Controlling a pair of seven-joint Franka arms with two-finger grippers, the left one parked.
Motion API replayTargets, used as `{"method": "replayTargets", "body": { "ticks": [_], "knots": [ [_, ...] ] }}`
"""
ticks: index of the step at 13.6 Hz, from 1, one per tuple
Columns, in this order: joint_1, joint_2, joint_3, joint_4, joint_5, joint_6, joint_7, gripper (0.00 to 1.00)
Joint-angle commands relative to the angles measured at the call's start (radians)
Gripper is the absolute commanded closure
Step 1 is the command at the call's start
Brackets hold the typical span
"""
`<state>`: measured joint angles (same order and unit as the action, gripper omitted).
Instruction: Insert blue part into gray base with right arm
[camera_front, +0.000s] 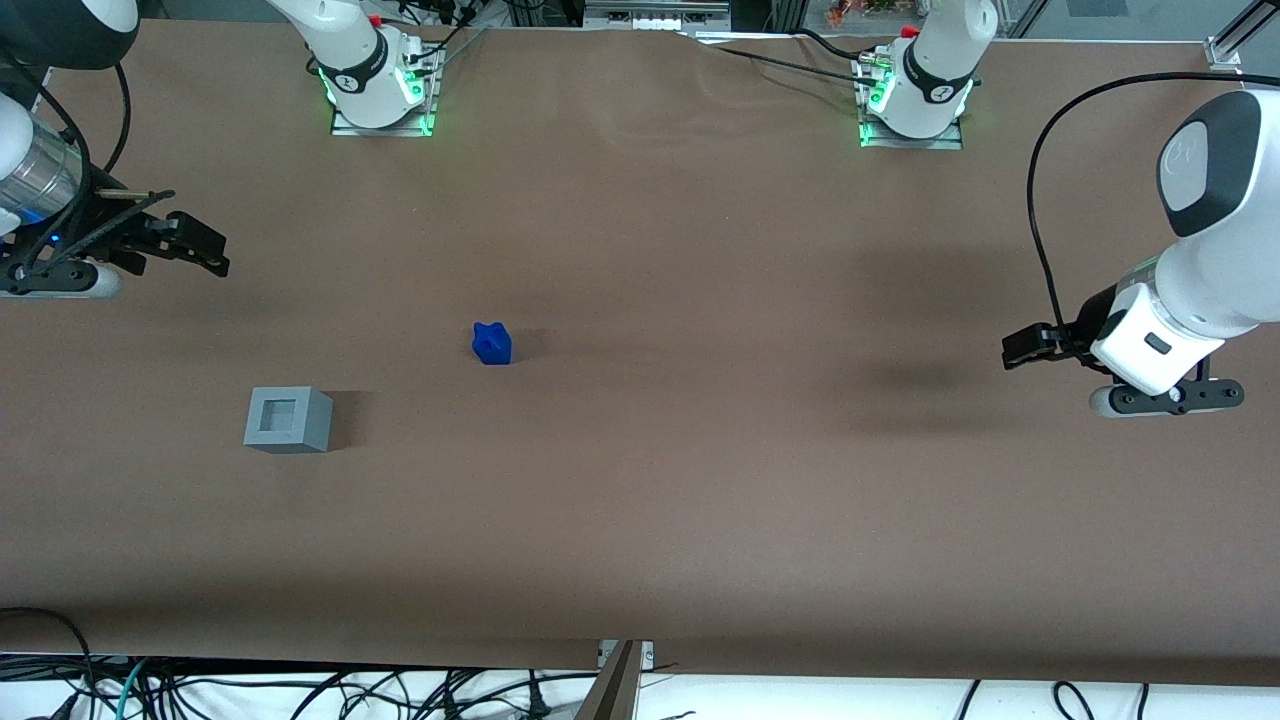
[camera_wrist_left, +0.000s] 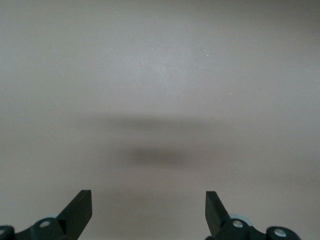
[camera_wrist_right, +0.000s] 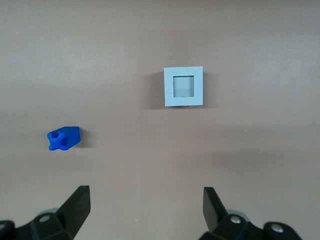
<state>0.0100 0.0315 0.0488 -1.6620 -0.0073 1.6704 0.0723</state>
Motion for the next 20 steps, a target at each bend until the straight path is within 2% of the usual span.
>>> {"method": "replayTargets", "body": {
  "ticks": [1,11,20],
  "knots": [
    [-0.007,-0.009,0.006,-0.001,0.006,-0.005,-0.002,0.00],
    [0.002,0.001,0.016,0.025,-0.013,-0.005,0.011,0.00],
    [-0.002,0.010,0.013,0.042,0.000,-0.011,-0.005,0.00]
  ]
}}
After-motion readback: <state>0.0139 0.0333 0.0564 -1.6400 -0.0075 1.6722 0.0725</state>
